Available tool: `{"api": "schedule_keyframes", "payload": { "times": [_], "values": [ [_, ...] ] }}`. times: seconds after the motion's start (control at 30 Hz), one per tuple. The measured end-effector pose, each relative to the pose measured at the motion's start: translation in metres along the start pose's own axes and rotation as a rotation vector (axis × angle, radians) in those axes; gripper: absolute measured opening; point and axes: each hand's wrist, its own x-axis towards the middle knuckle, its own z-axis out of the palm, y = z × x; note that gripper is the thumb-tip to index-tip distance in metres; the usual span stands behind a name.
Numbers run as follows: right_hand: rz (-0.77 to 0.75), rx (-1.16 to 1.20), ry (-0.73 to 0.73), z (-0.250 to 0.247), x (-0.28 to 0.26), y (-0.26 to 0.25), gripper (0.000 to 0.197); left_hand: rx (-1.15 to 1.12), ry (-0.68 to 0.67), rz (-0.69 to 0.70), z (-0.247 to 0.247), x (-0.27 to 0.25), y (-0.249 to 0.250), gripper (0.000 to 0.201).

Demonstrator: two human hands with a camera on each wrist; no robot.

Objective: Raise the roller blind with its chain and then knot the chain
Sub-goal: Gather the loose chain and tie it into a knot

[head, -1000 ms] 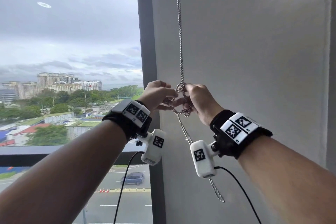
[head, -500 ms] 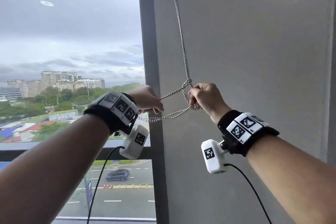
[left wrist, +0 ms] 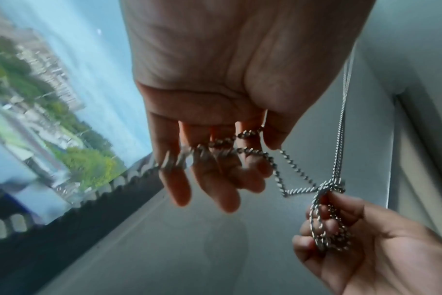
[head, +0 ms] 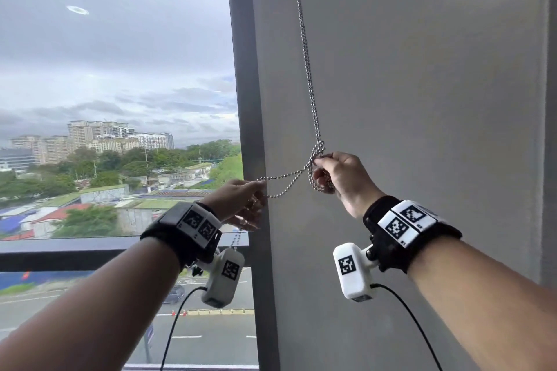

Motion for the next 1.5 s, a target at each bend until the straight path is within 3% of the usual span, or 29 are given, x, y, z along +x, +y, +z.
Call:
{"api": "schedule_keyframes", "payload": {
  "times": [0.13, 0.23, 0.33, 0.4, 0.57, 0.83, 1.0, 1.27, 1.5],
  "values": [
    [0.077, 0.045, -0.086, 0.006, -0.011, 0.016, 0.013, -0.311, -0.094, 0.032, 0.016, 0.006, -0.002, 0.013],
    [0.071, 0.073, -0.099, 0.009, -0.015, 0.019, 0.007, -0.359, -0.135, 0.041, 0.032, 0.009, 0.0, 0.01],
    [0.052, 0.046, -0.128, 0.013, -0.019, 0.017, 0.008, -0.216, -0.066, 0.138, 0.048, 0.015, 0.0, 0.027],
    [0.039, 0.027, -0.135, 0.015, -0.022, 0.017, 0.008, -0.26, -0.024, 0.198, 0.056, 0.02, -0.002, 0.031],
    [0.033, 0.059, -0.117, 0.01, -0.028, 0.014, 0.009, -0.398, 0.072, 0.267, 0.067, 0.023, -0.009, 0.02],
    [0.037, 0.023, -0.096, -0.001, -0.027, 0.016, 0.032, -0.193, 0.277, 0.465, 0.08, 0.025, -0.027, 0.02],
    [0.048, 0.107, -0.183, 0.0, -0.031, 0.011, 0.023, -0.311, 0.266, 0.463, 0.092, 0.017, -0.043, 0.018],
    [-0.049, 0.136, -0.088, 0.007, -0.025, 0.017, 0.034, -0.327, 0.226, 0.338, 0.103, 0.011, -0.056, 0.036],
    [-0.022, 0.106, -0.091, 0.007, -0.024, 0.016, 0.018, -0.447, 0.215, 0.406, 0.11, 0.003, -0.05, 0.027]
  ]
}}
